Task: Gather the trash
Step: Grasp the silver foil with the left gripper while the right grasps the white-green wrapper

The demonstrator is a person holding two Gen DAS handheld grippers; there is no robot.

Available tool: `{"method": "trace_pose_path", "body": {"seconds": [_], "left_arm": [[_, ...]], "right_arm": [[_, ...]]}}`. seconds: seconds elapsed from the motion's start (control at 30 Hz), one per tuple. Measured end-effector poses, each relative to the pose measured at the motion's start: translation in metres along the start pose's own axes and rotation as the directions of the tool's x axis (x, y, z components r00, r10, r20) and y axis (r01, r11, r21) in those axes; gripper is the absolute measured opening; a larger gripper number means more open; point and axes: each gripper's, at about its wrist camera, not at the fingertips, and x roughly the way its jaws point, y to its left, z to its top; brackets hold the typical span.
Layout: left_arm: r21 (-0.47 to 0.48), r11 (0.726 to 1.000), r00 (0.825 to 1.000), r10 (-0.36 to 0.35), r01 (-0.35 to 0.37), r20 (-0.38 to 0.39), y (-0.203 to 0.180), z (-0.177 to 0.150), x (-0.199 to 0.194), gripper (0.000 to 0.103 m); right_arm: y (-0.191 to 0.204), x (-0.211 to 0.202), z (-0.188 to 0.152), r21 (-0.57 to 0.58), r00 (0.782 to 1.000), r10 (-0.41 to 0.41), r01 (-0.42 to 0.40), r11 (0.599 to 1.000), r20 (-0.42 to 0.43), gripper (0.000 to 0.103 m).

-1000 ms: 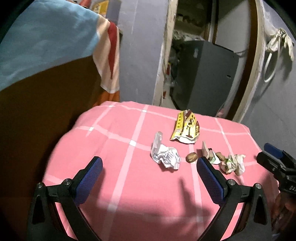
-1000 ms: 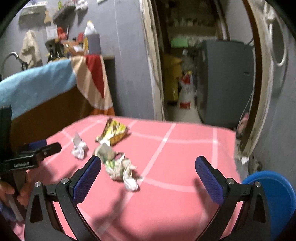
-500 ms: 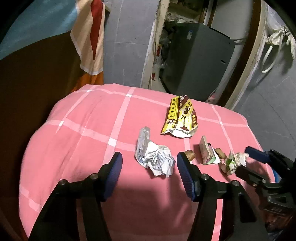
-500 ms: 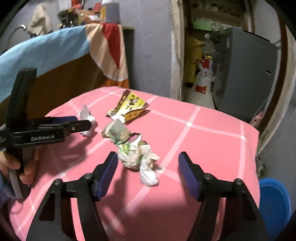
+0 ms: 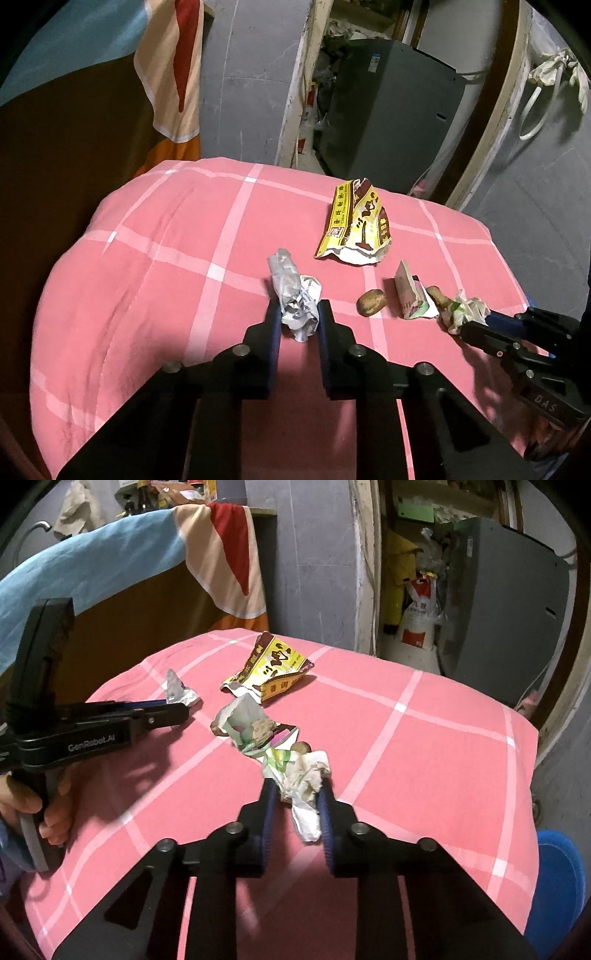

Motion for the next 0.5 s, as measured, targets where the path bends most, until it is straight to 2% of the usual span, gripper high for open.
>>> {"method": "trace_pose_path", "body": {"seconds": [0.23, 0.5], "left_arm": [[0.013, 1.0, 1.0, 0.009, -0.009, 0.027, -0.005, -0.004, -0.006, 0.014], [0.035, 0.999, 0.988, -0.016, 0.011, 0.155, -0.024, -0.018, -0.039, 0.014]], "right_arm": [[-0.002, -0.014, -0.017, 0.06, 0.998, 0.015, -0.019, 0.998, 0.066, 0.013], [-0.006, -0.048, -0.026, 0.085, 0.972, -0.015, -0.005, 0.996, 0.233, 0.013]]}}
